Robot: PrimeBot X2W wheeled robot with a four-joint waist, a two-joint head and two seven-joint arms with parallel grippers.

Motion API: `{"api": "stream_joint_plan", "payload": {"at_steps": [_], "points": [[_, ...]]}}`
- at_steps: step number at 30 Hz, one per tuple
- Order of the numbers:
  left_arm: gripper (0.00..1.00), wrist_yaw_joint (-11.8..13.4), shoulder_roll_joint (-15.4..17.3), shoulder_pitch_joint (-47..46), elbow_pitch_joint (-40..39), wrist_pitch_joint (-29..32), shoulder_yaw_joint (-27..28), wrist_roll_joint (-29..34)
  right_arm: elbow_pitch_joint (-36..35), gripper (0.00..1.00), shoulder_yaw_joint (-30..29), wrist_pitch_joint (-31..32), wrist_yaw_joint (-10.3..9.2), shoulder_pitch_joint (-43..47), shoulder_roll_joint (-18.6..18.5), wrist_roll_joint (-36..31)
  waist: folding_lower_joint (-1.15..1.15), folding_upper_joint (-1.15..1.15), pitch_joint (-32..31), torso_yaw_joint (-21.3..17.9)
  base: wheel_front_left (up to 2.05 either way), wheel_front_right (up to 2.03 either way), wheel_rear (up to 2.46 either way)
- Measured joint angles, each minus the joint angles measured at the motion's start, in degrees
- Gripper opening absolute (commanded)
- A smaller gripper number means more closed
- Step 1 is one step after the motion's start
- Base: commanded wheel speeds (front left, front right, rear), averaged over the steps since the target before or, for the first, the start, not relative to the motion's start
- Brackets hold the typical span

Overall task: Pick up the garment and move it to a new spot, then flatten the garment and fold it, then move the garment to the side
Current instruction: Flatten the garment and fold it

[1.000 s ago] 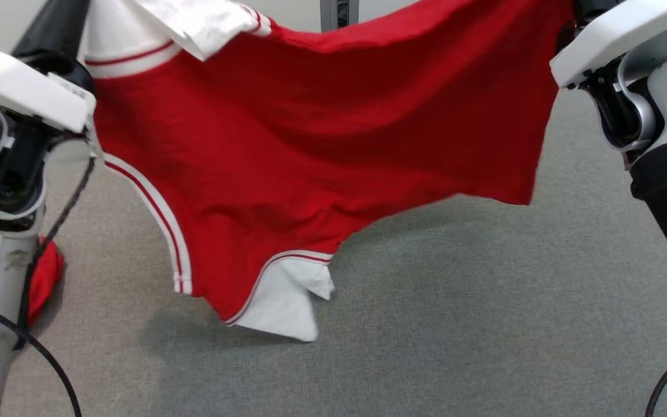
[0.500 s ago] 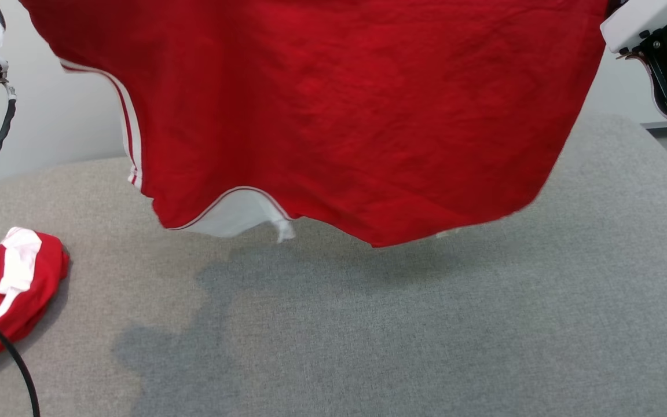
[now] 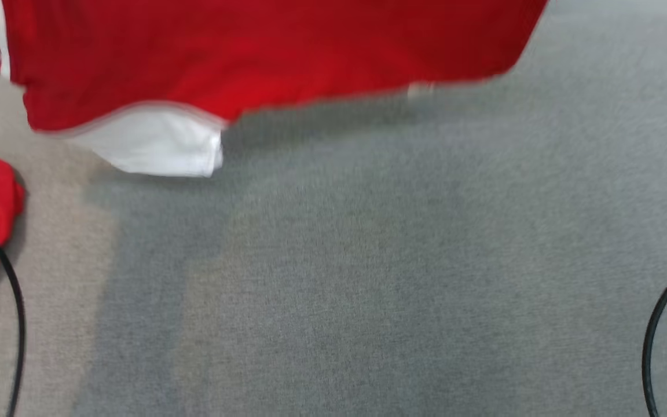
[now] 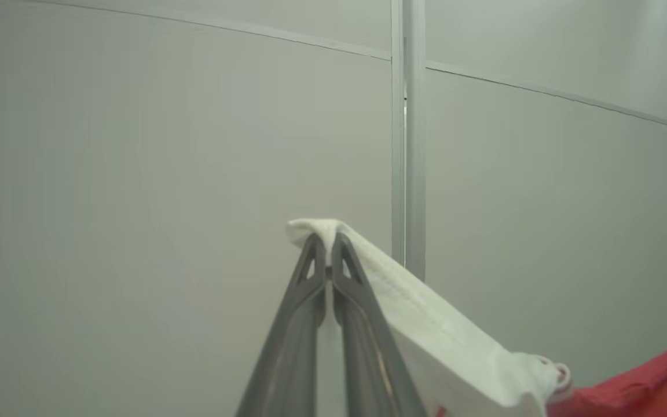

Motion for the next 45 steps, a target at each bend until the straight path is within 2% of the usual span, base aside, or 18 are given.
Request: {"api": "stream_joint_plan", "payload": {"at_steps": [5, 9, 11, 14, 19, 25, 31, 34, 37, 41, 45], "points": [[0.00, -1.70, -0.40, -12.37, 9.28, -8.49, -2.01, 6.02, 6.42, 0.00, -5.54, -3.99, 0.00, -11.45, 3.03, -9.44, 0.00, 0.00, 7.89, 0.42, 0.00, 0.00, 0.00], [0.00, -2.53, -1.11, -20.26, 11.59, -10.53, -0.93, 9.10, -3.68, 0.00, -16.46, -4.27, 0.00, -15.66, 0.60, -22.51, 0.00, 0.00, 14.09, 0.81, 0.00, 0.00, 0.00], [0.00, -2.99, -1.56, -22.61, 7.13, -10.63, 2.77, 10.42, -9.10, 0.00, -23.51, -4.25, 0.00, -14.46, 0.49, -29.70, 0.00, 0.00, 17.20, 1.12, 0.00, 0.00, 0.00], [0.00, -3.42, -2.34, -21.40, 2.48, -10.83, 6.90, 10.65, -13.41, 0.00, -31.64, -4.25, 0.00, -10.15, 2.47, -38.74, 0.00, 0.00, 21.59, 1.78, 0.00, 0.00, 0.00], [0.00, -3.55, -3.61, -9.77, -3.68, -10.73, 2.33, 5.39, -16.61, 0.00, -39.53, -4.24, 0.00, -2.26, 5.37, -46.93, 0.01, 0.00, 27.22, 3.48, 0.00, 0.00, 0.00], [0.00, -3.55, -0.02, 2.54, -11.84, -10.77, -1.65, -1.71, -19.06, 0.00, -43.36, -4.24, 0.00, 4.95, 6.75, -47.56, 0.01, 0.00, 28.83, 5.90, 0.00, 0.00, 0.00], [0.00, -3.55, 3.96, 18.34, -19.11, -10.76, -4.20, -6.94, -20.59, 0.00, -39.14, -4.24, 0.00, 16.45, 6.82, -42.09, 0.00, 0.00, 24.83, 5.78, 0.00, 0.00, 0.00], [0.00, -3.55, 6.27, 27.33, -22.98, -10.77, -3.37, -8.65, -21.90, 0.00, -36.80, -4.24, 0.00, 23.57, 6.26, -38.19, 0.00, 0.00, 21.77, 5.38, 0.00, 0.00, 0.00], [0.00, -3.55, 7.58, 37.58, -26.62, -10.76, -1.86, -8.51, -23.31, 0.00, -34.59, -4.24, 0.00, 31.14, 4.74, -34.21, 0.00, 0.00, 18.31, 4.93, 0.00, 0.00, 0.00], [0.00, -3.39, 7.33, 51.18, -31.04, -10.76, 1.05, -5.50, -25.65, 0.00, -31.51, -4.24, 0.00, 41.59, 3.05, -28.58, 0.00, 0.00, 13.11, 4.40, 0.00, 0.00, 0.00], [0.00, -1.38, 5.93, 62.54, -35.54, -10.74, 2.07, -2.18, -28.22, 0.00, -29.87, -4.24, 0.00, 51.05, 0.97, -24.25, 0.00, 0.00, 7.71, 4.03, 0.00, 0.00, 0.00]]}}
